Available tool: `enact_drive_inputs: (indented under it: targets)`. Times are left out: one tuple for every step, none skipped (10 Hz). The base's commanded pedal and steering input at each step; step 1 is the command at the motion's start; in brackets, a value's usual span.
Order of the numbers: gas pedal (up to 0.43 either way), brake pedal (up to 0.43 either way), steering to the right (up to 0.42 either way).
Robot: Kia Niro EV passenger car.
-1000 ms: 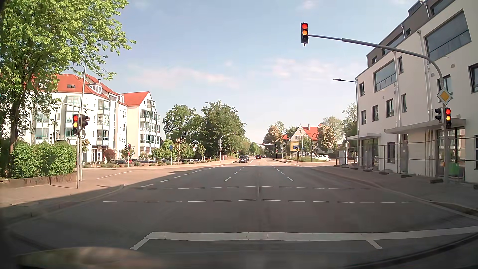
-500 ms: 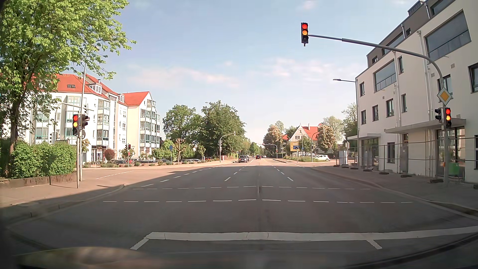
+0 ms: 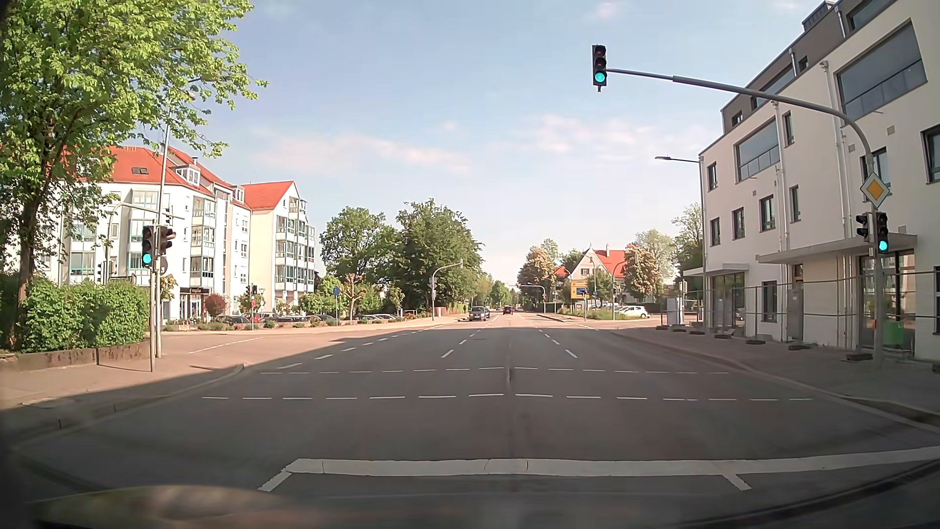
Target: Follow the waypoints while adhering to traffic rules and regulations
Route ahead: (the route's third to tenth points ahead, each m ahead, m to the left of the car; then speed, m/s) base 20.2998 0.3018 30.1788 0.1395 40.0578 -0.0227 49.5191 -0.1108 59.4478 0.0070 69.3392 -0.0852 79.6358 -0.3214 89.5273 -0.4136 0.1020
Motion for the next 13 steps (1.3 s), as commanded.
enact_drive_inputs:
  targets:
    - [0.11,0.0,-0.008]
    - [0.157,0.0,-0.006]
    - [0.209,0.0,-0.005]
    - [0.24,0.0,-0.005]
    - [0.268,0.0,-0.005]
    - [0.268,0.0,-0.005]
    - [0.268,0.0,-0.005]
    - [0.28,0.0,-0.005]
    - [0.299,0.0,-0.005]
    - [0.311,0.0,-0.005]
    - [0.311,0.0,-0.005]
    - [0.311,0.0,-0.005]
    - [0.311,0.0,-0.005]
